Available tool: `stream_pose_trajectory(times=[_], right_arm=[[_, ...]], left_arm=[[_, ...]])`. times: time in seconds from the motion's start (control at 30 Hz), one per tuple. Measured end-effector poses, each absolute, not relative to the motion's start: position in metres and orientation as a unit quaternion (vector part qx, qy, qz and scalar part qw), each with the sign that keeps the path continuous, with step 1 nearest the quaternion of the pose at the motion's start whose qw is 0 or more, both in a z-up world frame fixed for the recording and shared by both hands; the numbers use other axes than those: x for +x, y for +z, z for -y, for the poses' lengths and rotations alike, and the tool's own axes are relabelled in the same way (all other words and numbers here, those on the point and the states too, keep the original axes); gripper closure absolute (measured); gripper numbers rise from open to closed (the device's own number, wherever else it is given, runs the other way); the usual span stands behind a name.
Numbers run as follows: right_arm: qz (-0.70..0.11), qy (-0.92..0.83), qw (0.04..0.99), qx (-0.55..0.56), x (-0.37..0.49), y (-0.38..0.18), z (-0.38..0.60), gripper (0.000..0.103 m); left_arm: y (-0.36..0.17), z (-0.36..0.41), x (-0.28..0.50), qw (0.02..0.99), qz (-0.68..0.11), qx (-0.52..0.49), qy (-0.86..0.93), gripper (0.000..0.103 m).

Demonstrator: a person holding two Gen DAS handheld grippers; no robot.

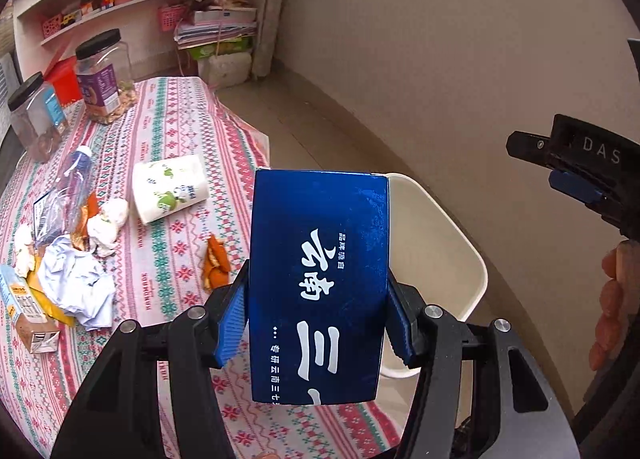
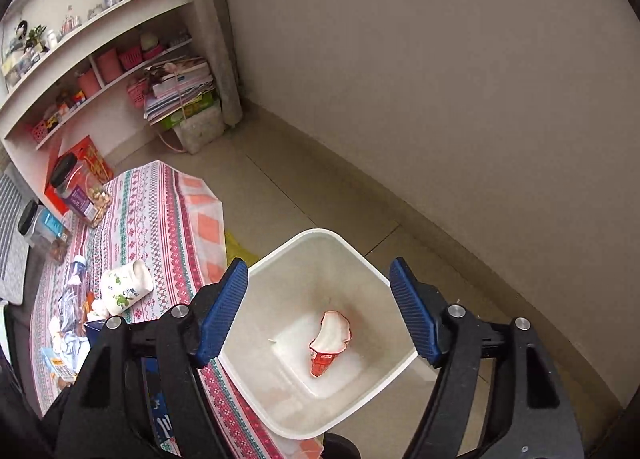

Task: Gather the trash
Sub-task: 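Lower the blue box into the white bin and open the left tool, then grasp the blue milk carton with the left tool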

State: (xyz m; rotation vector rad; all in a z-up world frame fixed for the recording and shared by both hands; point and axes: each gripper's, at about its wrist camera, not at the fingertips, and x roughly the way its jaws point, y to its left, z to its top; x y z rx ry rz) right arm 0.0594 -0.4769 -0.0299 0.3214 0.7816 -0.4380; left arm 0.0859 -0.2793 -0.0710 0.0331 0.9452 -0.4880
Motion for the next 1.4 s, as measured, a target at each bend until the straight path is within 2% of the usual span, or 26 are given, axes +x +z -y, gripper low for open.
stream_pose_trajectory(times=[0.13,0.17,0.2,0.33,0.47,0.7,0.77,0.93,1.4], right_arm=[[-0.362,-0.226,0.889,0.165,0.054,-0.026,0.487,0.029],[-0.361,-0.228,0.888,0.17,0.052,-0.025,0.49,0.029],[-0.36,-0.23,0.887,0.173,0.051,-0.026,0.492,0.029],[-0.361,-0.236,0.887,0.165,0.053,-0.027,0.489,0.027],[-0.365,-0.226,0.892,0.141,0.059,-0.028,0.472,0.025],[-0.357,-0.203,0.907,0.091,0.064,-0.025,0.429,0.008],[-0.355,-0.196,0.911,0.079,0.067,-0.024,0.416,0.007],[-0.347,-0.187,0.918,0.04,0.074,-0.026,0.378,0.007],[-0.37,-0.135,0.919,-0.036,0.102,-0.047,0.289,0.007]], left_arm=[[-0.076,0.306,0.094,0.848,-0.464,0.005,-0.256,0.043],[-0.078,0.311,0.097,0.844,-0.47,0.003,-0.257,0.035],[-0.08,0.312,0.1,0.842,-0.475,0.0,-0.256,0.033],[-0.08,0.302,0.106,0.842,-0.481,-0.001,-0.245,0.032],[-0.062,0.279,0.108,0.867,-0.445,0.019,-0.222,0.028],[-0.043,0.228,0.102,0.912,-0.383,0.067,-0.133,0.022],[-0.044,0.214,0.101,0.917,-0.376,0.073,-0.11,0.02],[-0.048,0.171,0.104,0.924,-0.374,0.048,-0.059,0.015],[-0.053,0.09,0.112,0.915,-0.403,-0.005,0.02,0.014]])
